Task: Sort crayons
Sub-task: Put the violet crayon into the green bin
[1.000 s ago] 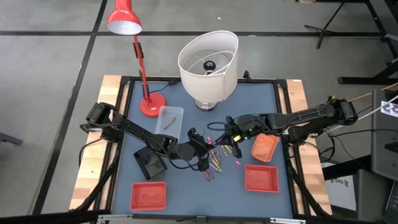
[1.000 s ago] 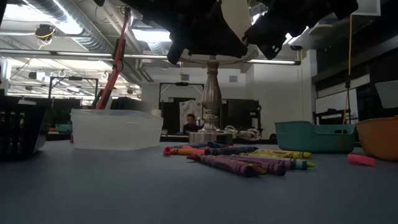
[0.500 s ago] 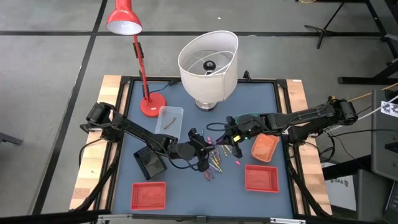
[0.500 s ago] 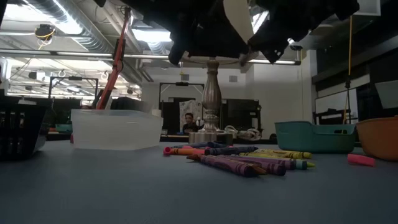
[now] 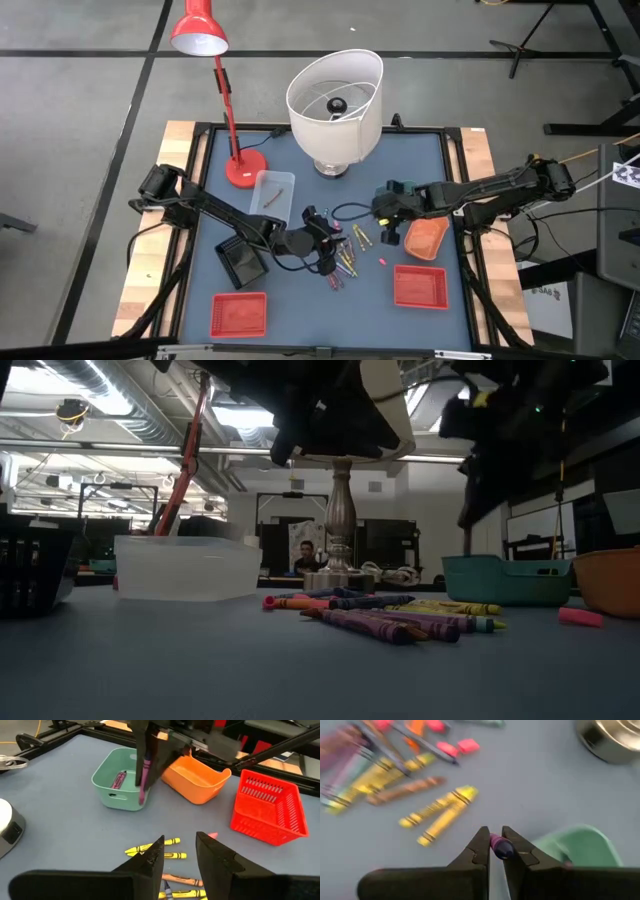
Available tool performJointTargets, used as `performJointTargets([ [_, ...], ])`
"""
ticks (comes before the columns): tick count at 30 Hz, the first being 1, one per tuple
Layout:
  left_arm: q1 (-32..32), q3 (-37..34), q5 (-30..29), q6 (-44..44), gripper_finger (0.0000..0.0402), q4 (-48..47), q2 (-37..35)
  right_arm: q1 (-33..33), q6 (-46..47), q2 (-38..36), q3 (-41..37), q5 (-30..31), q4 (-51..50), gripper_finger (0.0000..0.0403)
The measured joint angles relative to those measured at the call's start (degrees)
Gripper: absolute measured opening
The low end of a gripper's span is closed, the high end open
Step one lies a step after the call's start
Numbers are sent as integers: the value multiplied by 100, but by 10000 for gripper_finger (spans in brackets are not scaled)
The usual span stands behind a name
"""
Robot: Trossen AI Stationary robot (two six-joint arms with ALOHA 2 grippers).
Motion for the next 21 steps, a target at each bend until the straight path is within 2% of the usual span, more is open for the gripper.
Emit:
performJointTargets([
  [3,0,0,0,-1,97,-38,0,0,3,0,0,270,-254,22],
  [8,0,0,-2,1,97,-51,0,2,-2,0,89,250,-398,19],
  [14,0,0,-4,1,97,-51,0,2,-155,-3,563,291,-890,24],
  [21,0,0,-4,1,97,-51,0,2,-269,-4,717,1025,-1664,25],
])
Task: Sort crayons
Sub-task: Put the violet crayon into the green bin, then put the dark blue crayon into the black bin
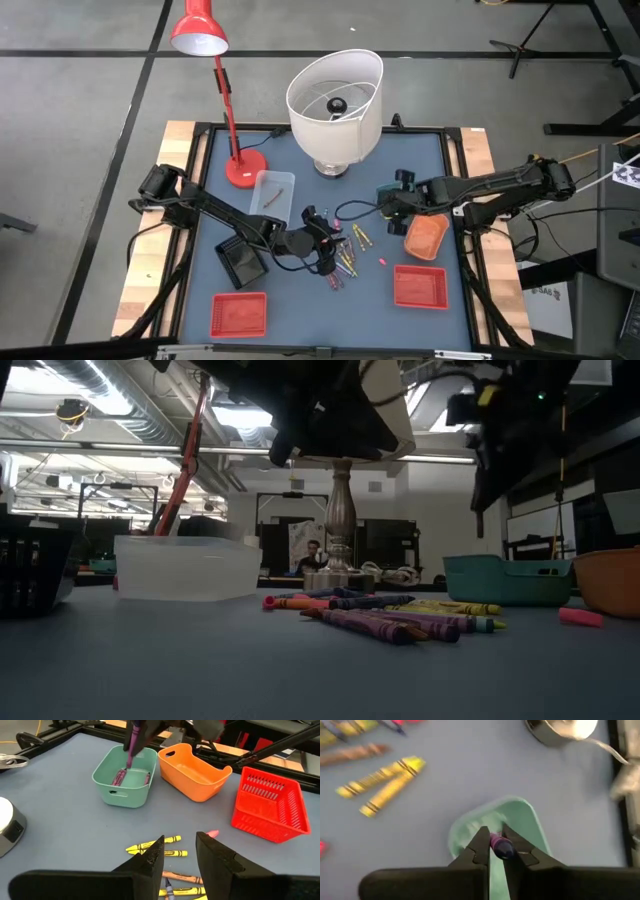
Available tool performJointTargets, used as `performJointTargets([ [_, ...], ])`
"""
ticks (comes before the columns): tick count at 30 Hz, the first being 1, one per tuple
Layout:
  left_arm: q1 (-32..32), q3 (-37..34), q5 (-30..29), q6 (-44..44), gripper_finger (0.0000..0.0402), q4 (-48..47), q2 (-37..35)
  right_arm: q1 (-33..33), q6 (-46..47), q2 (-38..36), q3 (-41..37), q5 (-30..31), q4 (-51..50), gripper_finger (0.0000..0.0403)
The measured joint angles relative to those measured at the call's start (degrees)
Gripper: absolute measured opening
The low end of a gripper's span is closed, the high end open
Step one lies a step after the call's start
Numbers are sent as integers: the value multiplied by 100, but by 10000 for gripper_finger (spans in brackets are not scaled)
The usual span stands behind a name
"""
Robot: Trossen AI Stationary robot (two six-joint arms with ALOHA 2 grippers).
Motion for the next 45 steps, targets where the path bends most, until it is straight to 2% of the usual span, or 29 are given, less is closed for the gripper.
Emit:
performJointTargets([
  [5,0,0,-4,0,97,-2,0,0,0,22,-232,544,-283,37],
  [12,0,0,-4,0,97,-4,0,0,-20,24,-555,637,-308,59],
  [20,0,0,26,2,97,-7,0,0,8,24,-634,774,-275,112],
  [24,0,2,680,49,97,-71,0,0,10,24,-634,764,-253,127],
  [28,-6,7,1400,48,97,-522,0,0,15,24,-634,666,-202,127],
  [31,-48,7,1669,-60,97,-855,26,0,24,26,-634,474,-31,127],
  [38,-285,9,1624,-160,97,-1110,175,0,26,26,-634,-215,600,127],
  [45,-389,10,1380,-330,97,-1107,438,0,23,28,-634,-635,1096,127],
])
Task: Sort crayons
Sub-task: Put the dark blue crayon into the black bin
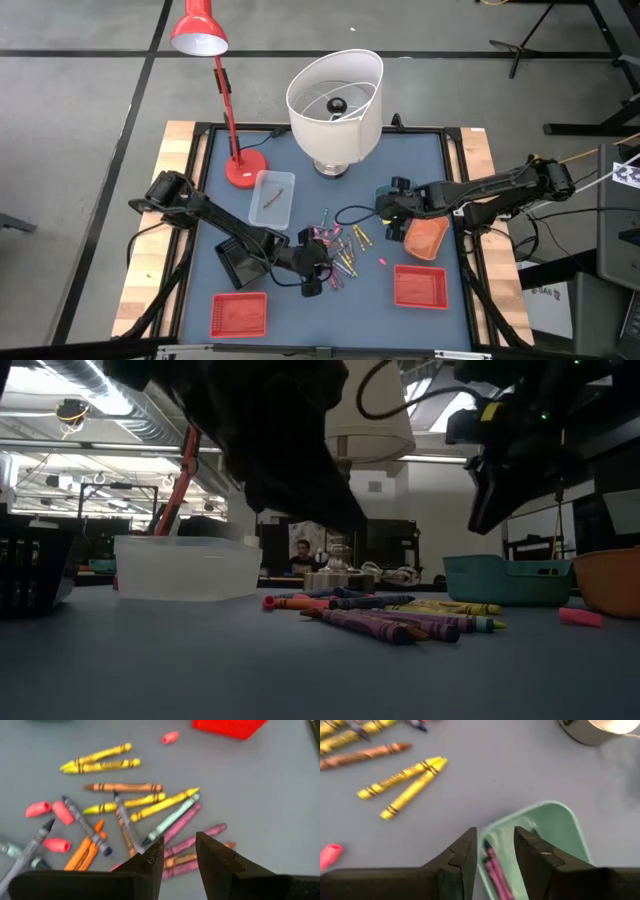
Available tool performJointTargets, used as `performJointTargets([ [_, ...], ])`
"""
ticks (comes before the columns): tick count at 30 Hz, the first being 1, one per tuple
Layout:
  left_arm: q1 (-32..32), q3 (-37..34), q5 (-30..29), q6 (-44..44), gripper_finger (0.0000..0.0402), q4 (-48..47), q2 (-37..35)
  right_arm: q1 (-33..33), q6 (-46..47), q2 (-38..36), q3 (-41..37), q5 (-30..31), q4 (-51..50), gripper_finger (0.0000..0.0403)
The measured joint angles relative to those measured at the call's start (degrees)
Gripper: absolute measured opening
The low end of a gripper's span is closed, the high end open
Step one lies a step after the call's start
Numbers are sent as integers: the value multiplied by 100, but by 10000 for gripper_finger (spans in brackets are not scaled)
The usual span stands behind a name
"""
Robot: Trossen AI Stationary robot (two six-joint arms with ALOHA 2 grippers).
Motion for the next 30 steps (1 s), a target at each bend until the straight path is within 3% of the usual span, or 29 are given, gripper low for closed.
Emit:
performJointTargets([
  [11,176,-8,-371,-132,97,365,380,4,1,0,0,-963,1145,127],
  [20,328,-10,-320,-137,97,409,535,4,-2,0,0,-1263,1768,127],
  [30,323,-10,-296,-140,97,495,719,4,0,0,0,-1350,1772,127],
])
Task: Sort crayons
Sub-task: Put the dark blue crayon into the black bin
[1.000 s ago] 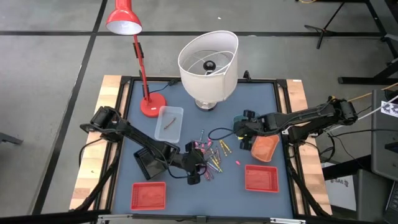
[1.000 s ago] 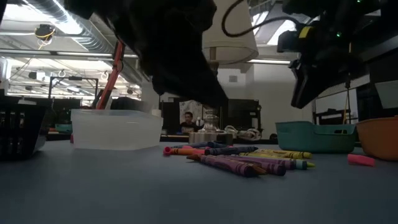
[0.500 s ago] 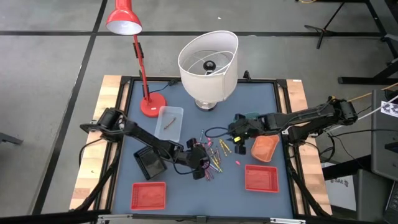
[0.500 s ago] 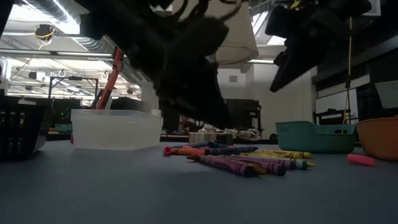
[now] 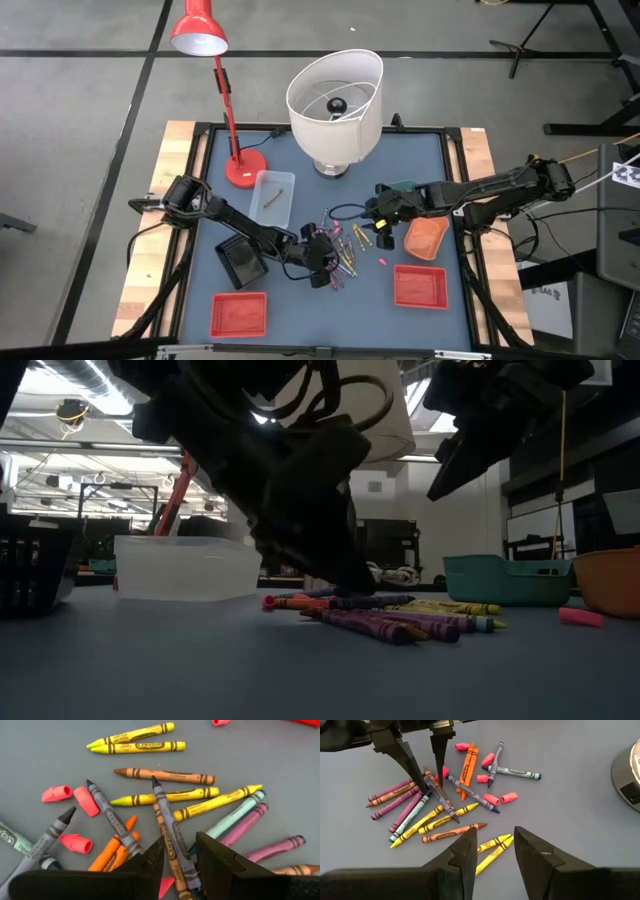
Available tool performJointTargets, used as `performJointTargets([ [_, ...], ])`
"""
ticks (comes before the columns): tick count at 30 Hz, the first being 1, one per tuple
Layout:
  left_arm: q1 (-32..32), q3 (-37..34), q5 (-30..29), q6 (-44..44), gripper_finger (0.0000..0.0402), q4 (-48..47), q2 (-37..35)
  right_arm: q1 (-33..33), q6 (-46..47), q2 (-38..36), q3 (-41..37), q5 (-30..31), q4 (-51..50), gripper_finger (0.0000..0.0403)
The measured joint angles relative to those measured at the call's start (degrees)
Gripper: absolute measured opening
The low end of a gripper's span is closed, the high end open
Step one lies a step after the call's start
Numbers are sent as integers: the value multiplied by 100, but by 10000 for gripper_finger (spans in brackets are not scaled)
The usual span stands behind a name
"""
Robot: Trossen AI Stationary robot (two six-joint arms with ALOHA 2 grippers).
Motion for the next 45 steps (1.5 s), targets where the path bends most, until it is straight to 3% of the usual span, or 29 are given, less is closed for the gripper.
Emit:
performJointTargets([
  [17,0,0,120,9,94,-65,83,0,0,0,0,0,0,127],
  [34,2,0,114,13,19,-74,78,0,0,0,0,0,0,127],
  [45,2,0,74,17,10,-74,76,0,0,0,0,2,0,127],
])
